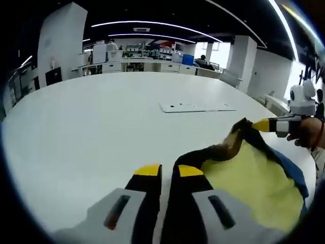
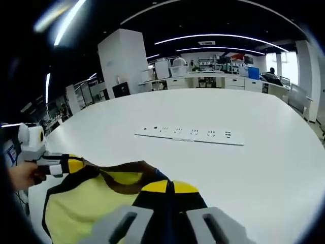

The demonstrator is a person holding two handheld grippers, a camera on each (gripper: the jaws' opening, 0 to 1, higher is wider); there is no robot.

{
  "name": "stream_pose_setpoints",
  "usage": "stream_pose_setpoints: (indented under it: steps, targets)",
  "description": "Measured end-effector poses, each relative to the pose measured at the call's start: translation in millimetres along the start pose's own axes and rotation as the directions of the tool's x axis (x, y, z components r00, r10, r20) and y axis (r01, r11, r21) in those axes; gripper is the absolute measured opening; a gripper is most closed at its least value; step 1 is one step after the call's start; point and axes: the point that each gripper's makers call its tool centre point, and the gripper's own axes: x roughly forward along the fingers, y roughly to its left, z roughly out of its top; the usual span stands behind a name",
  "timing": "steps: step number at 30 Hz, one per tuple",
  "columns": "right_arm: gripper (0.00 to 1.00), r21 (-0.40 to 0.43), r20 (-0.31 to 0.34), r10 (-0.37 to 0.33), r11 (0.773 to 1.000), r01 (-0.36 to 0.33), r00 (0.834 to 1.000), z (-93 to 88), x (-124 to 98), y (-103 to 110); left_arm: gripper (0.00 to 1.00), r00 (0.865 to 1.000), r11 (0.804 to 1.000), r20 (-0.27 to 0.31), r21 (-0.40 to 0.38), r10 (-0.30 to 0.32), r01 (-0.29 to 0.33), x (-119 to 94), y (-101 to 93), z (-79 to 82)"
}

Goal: Fold the garment on the visible template until the final outline fits inside the template.

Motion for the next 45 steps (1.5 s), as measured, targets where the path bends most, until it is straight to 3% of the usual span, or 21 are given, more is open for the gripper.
stream_pose_setpoints:
  steps: [3,10,16,23,33,37,45]
  targets:
    - [0.1,-0.006,0.006,-0.014,1.0,0.014,1.0,1.1,-1.4,-3.2,0.27,1.0,1.0,0.016,0.016,0.01,-0.01,-3.5,1.5,4.1]
    - [0.43,-0.014,0.04,0.011,1.0,-0.01,0.999,10.5,-12.9,5.9,0.53,0.999,1.0,0.05,0.003,-0.011,0.011,-17.8,-3.0,14.0]
    - [0.59,-0.01,0.033,0.051,0.999,-0.05,0.998,6.9,-29.5,20.7,0.7,0.996,0.999,0.077,0.039,-0.034,0.031,-34.6,-9.4,22.3]
    - [0.71,-0.019,0.037,0.098,0.995,-0.098,0.994,2.7,-59.4,38.9,0.85,0.992,0.996,0.109,0.063,-0.063,0.056,-63.7,-15.7,26.7]
    - [0.8,-0.047,0.028,0.169,0.985,-0.168,0.985,-9.9,-108.3,64.8,0.97,0.991,0.997,0.118,0.036,-0.071,0.067,-105.7,-17.2,11.9]
    - [0.83,-0.053,0.024,0.188,0.981,-0.186,0.982,-20.1,-128.3,72.7,0.99,0.994,0.998,0.092,0.0,-0.064,0.064,-118.5,-17.1,-1.0]
    - [0.86,-0.065,0.005,0.215,0.975,-0.214,0.977,-44.4,-160.2,84.0,0.99,0.993,0.998,0.102,-0.025,-0.056,0.059,-141.6,-25.2,-14.8]
